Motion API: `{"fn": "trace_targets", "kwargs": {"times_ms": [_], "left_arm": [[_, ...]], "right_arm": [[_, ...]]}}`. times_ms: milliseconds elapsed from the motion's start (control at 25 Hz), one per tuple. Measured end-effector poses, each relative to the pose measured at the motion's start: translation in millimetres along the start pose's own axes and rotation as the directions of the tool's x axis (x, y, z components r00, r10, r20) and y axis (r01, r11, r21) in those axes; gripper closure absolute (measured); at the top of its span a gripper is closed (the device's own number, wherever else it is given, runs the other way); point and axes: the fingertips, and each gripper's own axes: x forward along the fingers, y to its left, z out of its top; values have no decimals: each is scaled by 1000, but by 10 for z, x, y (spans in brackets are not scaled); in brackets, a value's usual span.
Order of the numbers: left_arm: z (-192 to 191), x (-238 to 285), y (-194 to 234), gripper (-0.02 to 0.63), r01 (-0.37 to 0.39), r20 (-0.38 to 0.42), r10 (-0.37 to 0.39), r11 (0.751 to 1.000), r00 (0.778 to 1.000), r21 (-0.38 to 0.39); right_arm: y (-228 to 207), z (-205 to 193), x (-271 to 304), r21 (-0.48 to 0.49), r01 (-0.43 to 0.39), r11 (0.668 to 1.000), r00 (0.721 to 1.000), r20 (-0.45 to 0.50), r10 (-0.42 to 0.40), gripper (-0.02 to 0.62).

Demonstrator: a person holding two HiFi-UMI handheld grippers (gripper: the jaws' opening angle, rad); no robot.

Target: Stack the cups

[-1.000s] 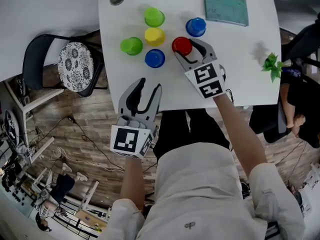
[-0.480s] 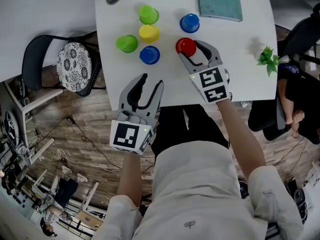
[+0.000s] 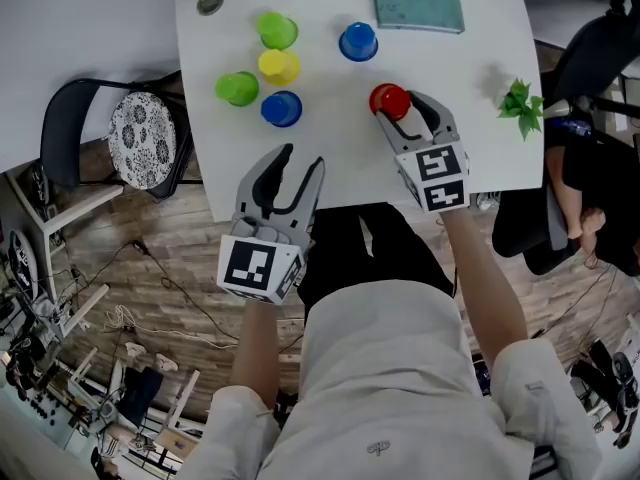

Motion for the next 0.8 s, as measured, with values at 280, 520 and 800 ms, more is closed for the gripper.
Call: {"fn": "trace_targets", "kwargs": {"times_ms": [280, 520, 800], "left_arm": [[8, 77, -118, 436, 31, -8, -31, 999, 999, 17], [1, 108, -158, 436, 42, -18, -42, 999, 999, 27], [10, 106, -154, 436, 40, -19, -40, 999, 999, 26]], "right_arm": [[-219, -227, -164, 45, 47, 998, 999, -22, -46, 359], [-342, -356, -230, 53, 75, 996, 997, -36, -74, 357], [-456, -430, -270, 19, 95, 995, 995, -44, -94, 357]]}}
